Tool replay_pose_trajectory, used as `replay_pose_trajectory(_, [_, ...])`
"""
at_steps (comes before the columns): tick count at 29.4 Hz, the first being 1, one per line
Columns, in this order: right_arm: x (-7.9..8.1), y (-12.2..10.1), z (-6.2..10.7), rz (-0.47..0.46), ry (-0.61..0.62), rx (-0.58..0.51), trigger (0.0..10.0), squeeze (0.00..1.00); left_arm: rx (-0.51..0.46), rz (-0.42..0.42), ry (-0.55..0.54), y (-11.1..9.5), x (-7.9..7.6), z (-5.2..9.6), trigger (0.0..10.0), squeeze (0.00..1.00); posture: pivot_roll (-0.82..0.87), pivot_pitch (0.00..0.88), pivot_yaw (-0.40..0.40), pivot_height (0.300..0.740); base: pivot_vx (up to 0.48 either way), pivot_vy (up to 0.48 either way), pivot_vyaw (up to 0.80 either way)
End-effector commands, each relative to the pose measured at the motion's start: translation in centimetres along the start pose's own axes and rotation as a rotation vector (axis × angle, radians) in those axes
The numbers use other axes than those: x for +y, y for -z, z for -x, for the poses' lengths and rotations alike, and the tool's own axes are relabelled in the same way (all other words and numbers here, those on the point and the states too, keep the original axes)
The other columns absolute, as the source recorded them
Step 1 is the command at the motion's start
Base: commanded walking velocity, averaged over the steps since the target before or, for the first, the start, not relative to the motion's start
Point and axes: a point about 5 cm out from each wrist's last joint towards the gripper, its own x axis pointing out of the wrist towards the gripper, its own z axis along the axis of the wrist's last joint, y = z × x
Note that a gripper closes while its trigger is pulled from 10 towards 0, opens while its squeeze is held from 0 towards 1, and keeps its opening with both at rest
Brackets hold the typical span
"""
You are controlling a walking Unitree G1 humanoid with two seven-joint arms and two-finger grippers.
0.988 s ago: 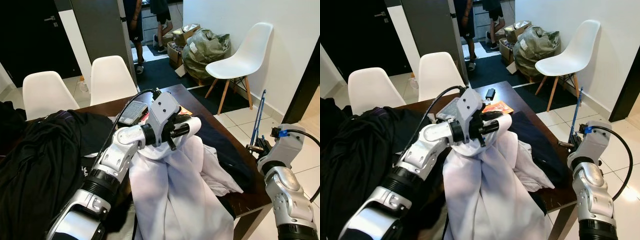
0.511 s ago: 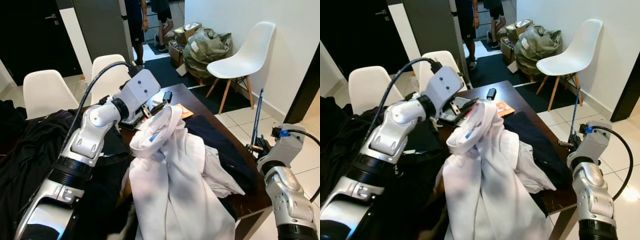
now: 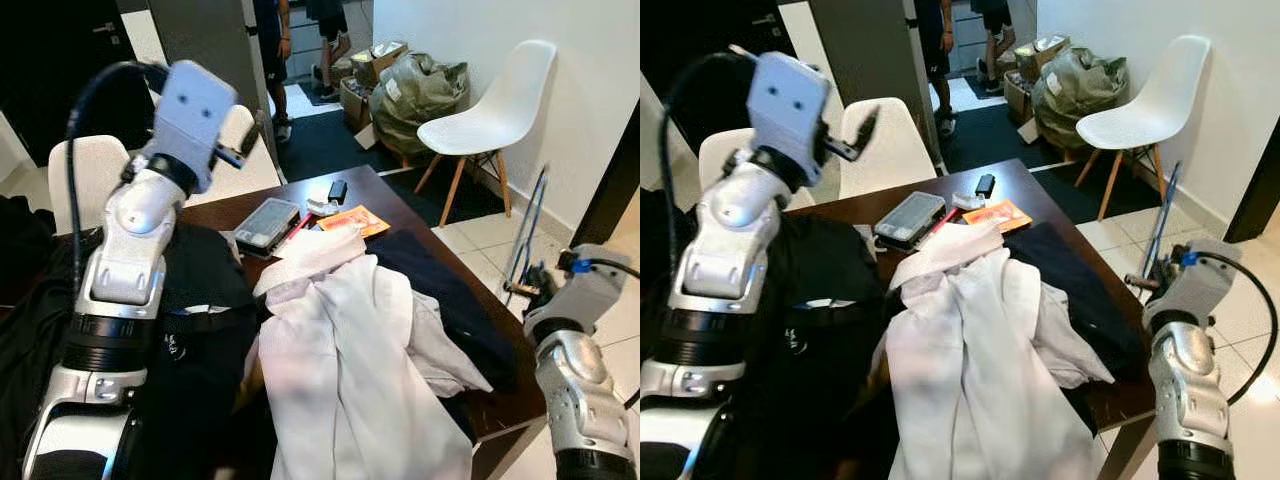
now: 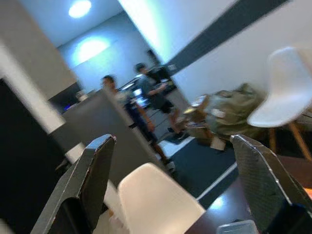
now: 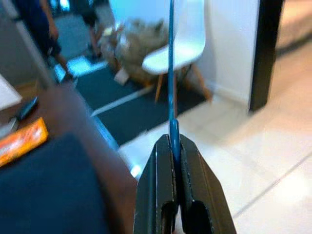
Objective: Hang hanger
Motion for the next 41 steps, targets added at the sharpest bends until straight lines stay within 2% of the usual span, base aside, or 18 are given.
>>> replay_pose_trajectory(1, [0.4, -0.6, -0.2, 0.032, -0.008, -0.037, 10.0, 0.0, 0.045, 0.005, -0.076, 0.7, 1.7, 0.7, 10.0, 0.0, -0.04, 0.028, 0.06, 0.736, 0.0, 0.0, 0.0])
replay_pose_trajectory(5, [0.7, -0.7, -0.4, 0.036, -0.041, -0.034, 10.0, 0.0, 0.086, 0.043, -0.11, 1.2, 2.0, 1.4, 10.0, 0.0, -0.04, 0.027, 0.051, 0.736, 0.0, 0.0, 0.0])
replay_pose_trajectory(7, [1.1, -0.6, -0.4, 0.035, -0.061, -0.031, 10.0, 0.0, 0.105, 0.061, -0.102, 1.5, 1.4, 1.7, 10.0, 0.0, -0.04, 0.027, 0.049, 0.736, 0.0, 0.0, 0.0])
replay_pose_trajectory(8, [1.5, -0.6, -0.4, 0.04, -0.076, -0.035, 10.0, 0.0, 0.116, 0.088, -0.085, 1.7, 0.4, 1.9, 10.0, 0.0, -0.04, 0.027, 0.049, 0.736, 0.0, 0.0, 0.0])
replay_pose_trajectory(9, [1.5, -0.6, -0.4, 0.04, -0.076, -0.035, 10.0, 0.0, 0.116, 0.088, -0.085, 1.7, 0.4, 1.9, 10.0, 0.0, -0.04, 0.027, 0.049, 0.736, 0.0, 0.0, 0.0])
replay_pose_trajectory(11, [2.1, -0.9, -0.4, 0.046, -0.092, -0.048, 10.0, 0.0, 0.123, 0.129, -0.037, 1.7, -1.7, 2.0, 10.0, 0.0, -0.05, 0.026, 0.051, 0.736, 0.0, 0.0, 0.0])
replay_pose_trajectory(12, [2.1, -0.9, -0.4, 0.046, -0.092, -0.048, 10.0, 0.0, 0.123, 0.129, -0.037, 1.7, -1.7, 2.0, 10.0, 0.0, -0.05, 0.026, 0.051, 0.736, 0.0, 0.0, 0.0])
replay_pose_trajectory(14, [2.3, -1.2, -0.4, 0.052, -0.095, -0.07, 10.0, 0.0, 0.114, 0.156, -0.002, 1.3, -3.1, 1.9, 10.0, 0.0, -0.05, 0.025, 0.053, 0.736, 0.0, 0.0, 0.0])
replay_pose_trajectory(17, [2.4, -1.6, -0.3, 0.057, -0.103, -0.095, 10.0, 0.0, 0.095, 0.155, 0.008, 0.9, -3.6, 1.5, 10.0, 0.0, -0.06, 0.025, 0.053, 0.736, -0.169, 0.0, 0.0])
replay_pose_trajectory(22, [2.9, -2.0, -0.1, 0.05, -0.156, -0.117, 10.0, 0.0, 0.108, 0.09, -0.045, 0.9, -2.3, 1.4, 10.0, 0.0, -0.06, 0.024, 0.051, 0.736, -0.26, 0.0, 0.0])
replay_pose_trajectory(24, [3.5, -1.9, 0.1, 0.081, -0.21, -0.115, 10.0, 0.0, 0.162, 0.015, -0.142, 1.6, -0.3, 1.9, 10.0, 0.0, -0.05, 0.024, 0.048, 0.736, -0.127, 0.0, 0.8])
replay_pose_trajectory(25, [3.5, -1.9, 0.1, 0.081, -0.21, -0.115, 10.0, 0.0, 0.162, 0.015, -0.142, 1.6, -0.3, 1.9, 10.0, 0.0, -0.05, 0.024, 0.048, 0.736, 0.0, 0.0, 0.8])
replay_pose_trajectory(26, [3.8, -1.9, 0.2, 0.086, -0.229, -0.114, 10.0, 0.0, 0.191, 0.0, -0.192, 2.0, 0.6, 2.3, 10.0, 0.0, -0.05, 0.024, 0.046, 0.736, 0.0, 0.0, 0.8])
replay_pose_trajectory(27, [3.8, -1.9, 0.2, 0.086, -0.229, -0.114, 10.0, 0.0, 0.191, 0.0, -0.192, 2.0, 0.6, 2.3, 10.0, 0.0, -0.05, 0.024, 0.046, 0.736, 0.0, 0.0, 0.8])
replay_pose_trajectory(28, [4.1, -1.9, 0.2, 0.087, -0.243, -0.113, 10.0, 0.0, 0.222, -0.006, -0.233, 2.5, 1.4, 2.8, 10.0, 0.0, -0.04, 0.024, 0.042, 0.736, 0.0, 0.0, 0.8])
replay_pose_trajectory(34, [4.3, -1.9, 0.1, 0.085, -0.253, -0.115, 10.0, 0.0, 0.249, 0.004, -0.25, 2.9, 1.6, 3.3, 10.0, 0.0, -0.04, 0.024, 0.039, 0.736, 0.0, 0.0, 0.8])
replay_pose_trajectory(37, [4.9, -2.1, 0.0, 0.09, -0.277, -0.124, 10.0, 0.0, 0.302, 0.047, -0.252, 3.7, 1.0, 4.6, 10.0, 0.0, -0.03, 0.025, 0.036, 0.736, 0.0, 0.0, 0.8])
replay_pose_trajectory(41, [5.0, -2.1, 0.1, 0.09, -0.281, -0.125, 10.0, 0.0, 0.308, 0.065, -0.252, 3.9, 1.1, 4.7, 10.0, 0.0, -0.03, 0.027, 0.038, 0.736, 0.0, 0.0, 0.8])
